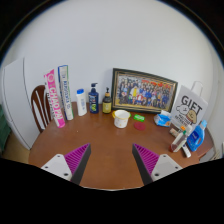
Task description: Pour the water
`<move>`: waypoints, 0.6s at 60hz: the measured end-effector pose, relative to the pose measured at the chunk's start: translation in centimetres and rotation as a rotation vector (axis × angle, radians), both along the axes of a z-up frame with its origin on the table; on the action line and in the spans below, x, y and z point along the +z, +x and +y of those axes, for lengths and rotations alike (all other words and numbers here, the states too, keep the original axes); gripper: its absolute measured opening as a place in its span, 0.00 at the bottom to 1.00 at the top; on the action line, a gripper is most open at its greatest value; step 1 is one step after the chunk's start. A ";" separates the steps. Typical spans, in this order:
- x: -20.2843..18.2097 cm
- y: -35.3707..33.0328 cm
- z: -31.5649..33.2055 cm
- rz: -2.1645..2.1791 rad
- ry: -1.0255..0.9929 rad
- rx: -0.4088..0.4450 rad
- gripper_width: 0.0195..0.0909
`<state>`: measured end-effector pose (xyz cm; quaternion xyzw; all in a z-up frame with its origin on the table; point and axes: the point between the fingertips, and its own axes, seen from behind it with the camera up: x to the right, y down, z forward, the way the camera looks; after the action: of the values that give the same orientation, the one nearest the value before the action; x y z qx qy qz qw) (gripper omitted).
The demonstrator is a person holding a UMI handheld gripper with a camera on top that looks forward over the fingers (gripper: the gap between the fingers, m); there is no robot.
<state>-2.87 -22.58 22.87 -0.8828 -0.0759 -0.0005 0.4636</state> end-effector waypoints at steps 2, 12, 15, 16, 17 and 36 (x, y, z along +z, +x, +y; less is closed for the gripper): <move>-0.2 1.1 0.2 -0.002 -0.002 -0.020 0.92; -1.9 9.7 0.9 0.009 -0.009 -0.113 0.93; -2.8 12.6 1.2 0.006 -0.007 -0.138 0.92; -3.1 13.6 1.4 0.004 -0.005 -0.146 0.93; -3.3 14.6 1.5 0.002 -0.001 -0.154 0.93; -10.5 34.9 6.5 -0.022 0.059 -0.261 0.93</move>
<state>31.99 -16.11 12.41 -0.8710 0.0345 -0.0729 0.4846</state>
